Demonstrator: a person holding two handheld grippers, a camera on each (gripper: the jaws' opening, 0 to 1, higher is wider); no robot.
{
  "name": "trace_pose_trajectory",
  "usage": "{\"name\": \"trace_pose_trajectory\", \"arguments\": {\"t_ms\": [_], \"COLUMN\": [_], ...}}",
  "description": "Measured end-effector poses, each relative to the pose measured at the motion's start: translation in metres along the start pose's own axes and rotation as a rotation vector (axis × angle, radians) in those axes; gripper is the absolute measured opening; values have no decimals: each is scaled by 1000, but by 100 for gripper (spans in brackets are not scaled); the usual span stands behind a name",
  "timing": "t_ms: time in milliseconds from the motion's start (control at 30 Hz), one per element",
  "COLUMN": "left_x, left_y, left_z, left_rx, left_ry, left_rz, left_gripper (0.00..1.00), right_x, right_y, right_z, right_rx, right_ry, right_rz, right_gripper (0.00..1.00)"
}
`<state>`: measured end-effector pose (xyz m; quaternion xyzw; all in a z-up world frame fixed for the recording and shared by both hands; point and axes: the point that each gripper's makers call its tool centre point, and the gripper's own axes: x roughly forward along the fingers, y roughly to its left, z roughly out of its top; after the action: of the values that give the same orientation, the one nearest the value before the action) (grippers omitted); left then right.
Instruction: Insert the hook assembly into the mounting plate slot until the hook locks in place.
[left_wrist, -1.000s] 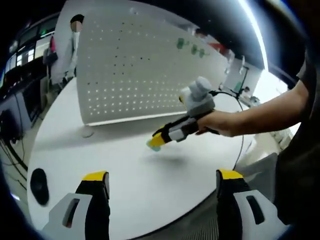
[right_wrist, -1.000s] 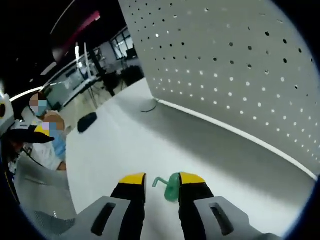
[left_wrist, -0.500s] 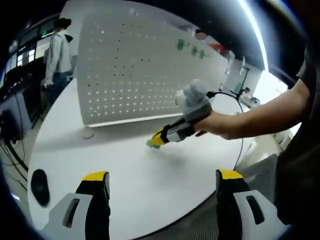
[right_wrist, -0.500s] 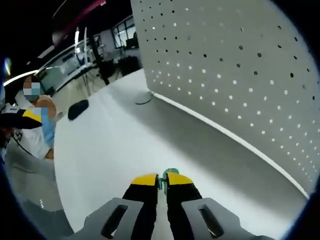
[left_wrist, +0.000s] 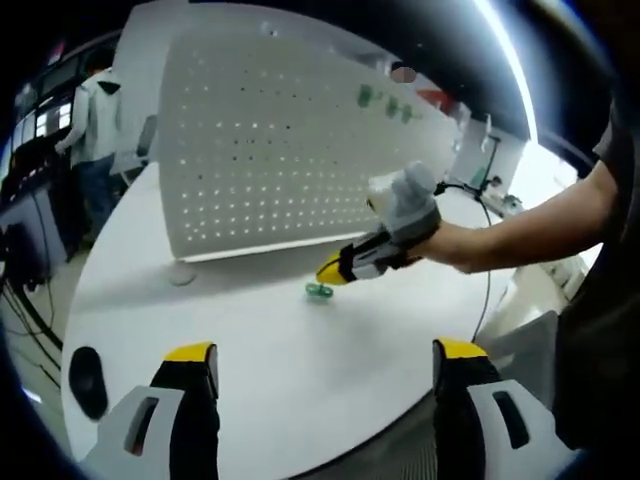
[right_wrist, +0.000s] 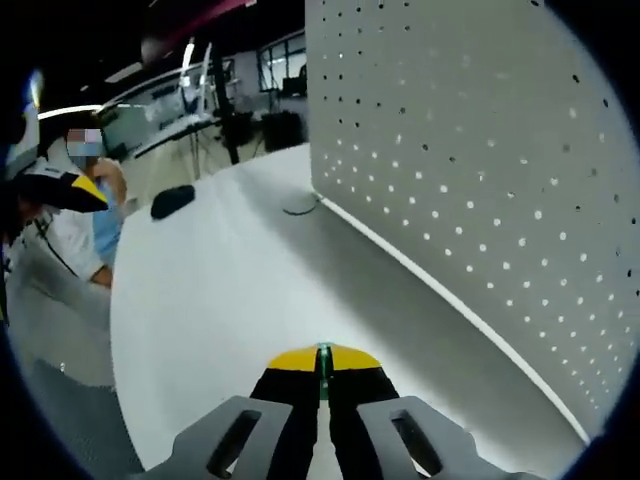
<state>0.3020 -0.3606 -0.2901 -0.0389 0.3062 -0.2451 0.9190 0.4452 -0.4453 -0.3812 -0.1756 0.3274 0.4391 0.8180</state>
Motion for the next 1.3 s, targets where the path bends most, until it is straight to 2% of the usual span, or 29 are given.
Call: {"name": "trace_pose_trajectory", "arguments": {"t_ms": [433,567,600,633,700,733,800,900,1000,1067,1100,1300], "left_x": [-5,-2,-2,-1,1,1,2,3,4,4,4,2], "left_y": [-2,-4,-4,-4,-2,-1,3,6,5,3,1,-2], "left_z": [19,20,21,21,21,22,21,22,22,24,25,32], "left_rx": [18,17,14,9,-20,-40,-67,-92,-119,-131,-147,-222], "left_ry": [-51,-44,-45,-44,-43,-45,-37,-25,-2,1,1,-26], "left_rz": [-1,-12,-15,-18,-20,-23,-22,-23,-33,-46,-57,-86], "left_gripper": [97,97,97,97,96,96,93,92,89,85,82,68], "right_x": [-24,-39,-42,-48,-55,-61,-71,-87,-103,-110,-114,-130], "right_y": [0,4,5,12,16,27,35,54,74,87,91,109], "right_z": [30,45,46,51,54,60,59,66,72,70,72,81], "right_rx": [7,20,21,7,-6,-32,-52,-51,-84,-85,-72,-127], "right_ry": [-78,-125,-121,-133,-140,-166,-148,-196,-244,-236,-256,-300], "right_rz": [20,59,69,104,122,174,195,275,346,405,418,450], "right_gripper": [0,0,0,0,0,0,0,0,0,0,0,0]}}
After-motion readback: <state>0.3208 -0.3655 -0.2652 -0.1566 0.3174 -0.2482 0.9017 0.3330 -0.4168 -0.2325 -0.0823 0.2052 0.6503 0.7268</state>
